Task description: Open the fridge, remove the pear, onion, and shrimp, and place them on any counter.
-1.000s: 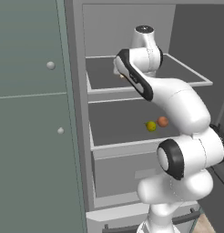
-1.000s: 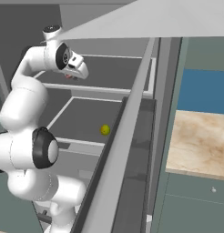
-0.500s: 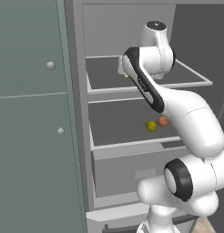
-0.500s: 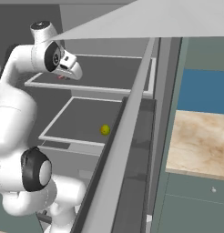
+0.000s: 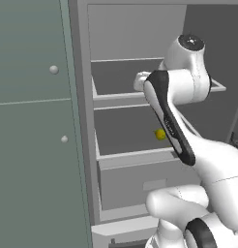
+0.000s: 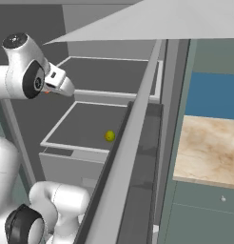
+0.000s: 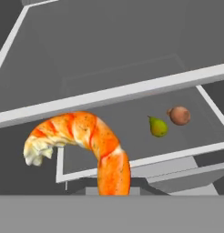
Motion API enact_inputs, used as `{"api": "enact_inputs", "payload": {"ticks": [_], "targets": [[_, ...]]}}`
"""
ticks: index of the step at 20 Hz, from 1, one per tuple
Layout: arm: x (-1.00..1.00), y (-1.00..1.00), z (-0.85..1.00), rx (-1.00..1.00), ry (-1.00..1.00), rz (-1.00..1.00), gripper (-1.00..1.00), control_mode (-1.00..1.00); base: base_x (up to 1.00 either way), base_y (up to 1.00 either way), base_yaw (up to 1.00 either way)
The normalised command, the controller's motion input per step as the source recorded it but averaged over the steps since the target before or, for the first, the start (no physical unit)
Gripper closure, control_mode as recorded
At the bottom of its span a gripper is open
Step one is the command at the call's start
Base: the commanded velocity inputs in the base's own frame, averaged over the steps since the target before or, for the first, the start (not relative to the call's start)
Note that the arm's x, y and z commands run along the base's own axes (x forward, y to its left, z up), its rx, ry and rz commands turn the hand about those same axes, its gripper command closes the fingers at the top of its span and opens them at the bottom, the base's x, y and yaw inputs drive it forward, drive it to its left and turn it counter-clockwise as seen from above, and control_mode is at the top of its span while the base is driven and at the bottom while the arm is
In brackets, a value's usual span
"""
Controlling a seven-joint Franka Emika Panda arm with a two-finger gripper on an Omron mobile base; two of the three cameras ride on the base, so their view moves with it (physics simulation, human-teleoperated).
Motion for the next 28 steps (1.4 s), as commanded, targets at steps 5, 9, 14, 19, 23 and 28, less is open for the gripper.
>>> {"api": "enact_inputs", "payload": {"ticks": [5, 9, 14, 19, 23, 28], "targets": [[-0.97, 0.00, 0.13, 0.00, -0.03, 0.10, 1.00, -1.00, 0.00, 0.00, 0.00], [-0.73, 0.00, 0.16, 0.00, 0.00, 0.07, 1.00, -1.00, 0.00, 0.00, 0.00], [-0.45, 0.00, 0.04, 0.00, 0.00, 0.03, 1.00, -1.00, 0.00, 0.00, 0.00], [-0.08, -0.02, 0.00, 0.00, 0.00, 0.00, 1.00, -1.00, 0.00, 0.00, 0.00], [0.00, -0.01, 0.00, 0.00, 0.00, 0.00, 1.00, -1.00, 0.00, 0.00, 0.00], [0.00, 0.00, 0.00, 0.00, 0.00, 0.00, 1.00, 1.00, -0.09, 0.00, 0.00]]}}
